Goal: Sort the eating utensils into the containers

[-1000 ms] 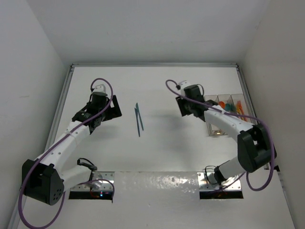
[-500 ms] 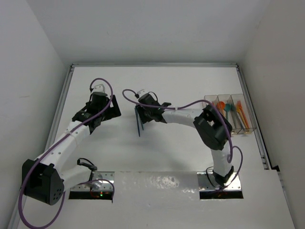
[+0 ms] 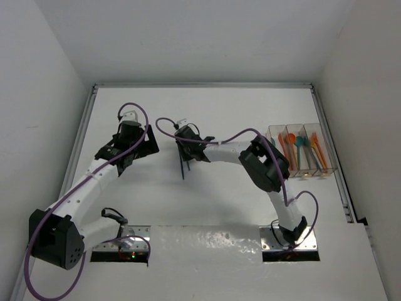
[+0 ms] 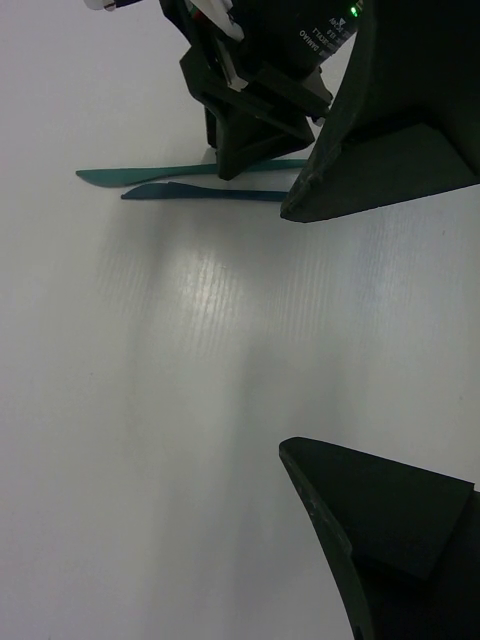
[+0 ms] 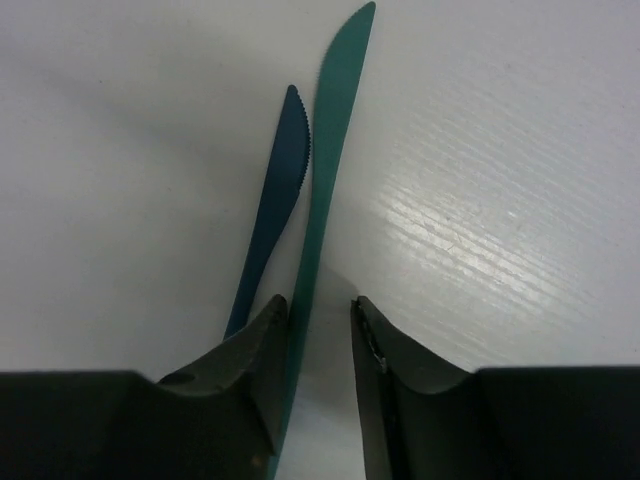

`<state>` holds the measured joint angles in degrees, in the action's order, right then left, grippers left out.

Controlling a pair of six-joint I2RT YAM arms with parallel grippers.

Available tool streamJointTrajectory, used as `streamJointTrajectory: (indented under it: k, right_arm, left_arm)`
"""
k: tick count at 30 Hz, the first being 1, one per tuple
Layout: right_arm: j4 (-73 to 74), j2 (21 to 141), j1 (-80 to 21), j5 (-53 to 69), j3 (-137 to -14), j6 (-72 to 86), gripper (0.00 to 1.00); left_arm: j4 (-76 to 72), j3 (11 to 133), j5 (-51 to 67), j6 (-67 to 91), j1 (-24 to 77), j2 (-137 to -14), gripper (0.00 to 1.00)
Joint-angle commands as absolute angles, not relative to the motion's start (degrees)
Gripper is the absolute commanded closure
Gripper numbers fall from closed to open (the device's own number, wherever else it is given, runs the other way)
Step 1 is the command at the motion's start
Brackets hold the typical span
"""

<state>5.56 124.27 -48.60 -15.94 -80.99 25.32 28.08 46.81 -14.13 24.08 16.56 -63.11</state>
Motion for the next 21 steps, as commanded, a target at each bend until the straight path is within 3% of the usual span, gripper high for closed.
streamJointTrajectory:
  k: [1,4,5,6,14,21]
  right_arm:
    - [4.7,124.2,-48.7,-17.0,-79.5,26.9,0.70]
    - [5.3,122.8,-48.8,-15.7,-75.4,27.9,0.84]
    - [5.6,121.5,-48.8,-15.6,-72.8,28.1,0.95]
    - [6.1,120.5,-48.8,-15.8,-71.0,28.2,1.00]
    - [5.4,103.3,-43.2,-14.2,-51.4,21.7,1.00]
    - [12.0,82.1,-34.0,-14.1,-46.3,9.0,1.00]
  left_arm:
    - [26.1,46.4,-13.9,24.0,16.7,-62.5,0.13]
    - [26.1,46.5,-13.6,24.0,16.7,-62.4,0.13]
    - [26.1,46.5,-13.5,23.9,16.6,-62.4,0.13]
    - [26.1,46.5,-13.5,23.9,16.7,-62.3,0.13]
    - [25.9,46.5,-12.2,23.7,16.7,-62.3,0.13]
    - [25.8,46.5,-11.7,23.6,16.7,-62.5,0.13]
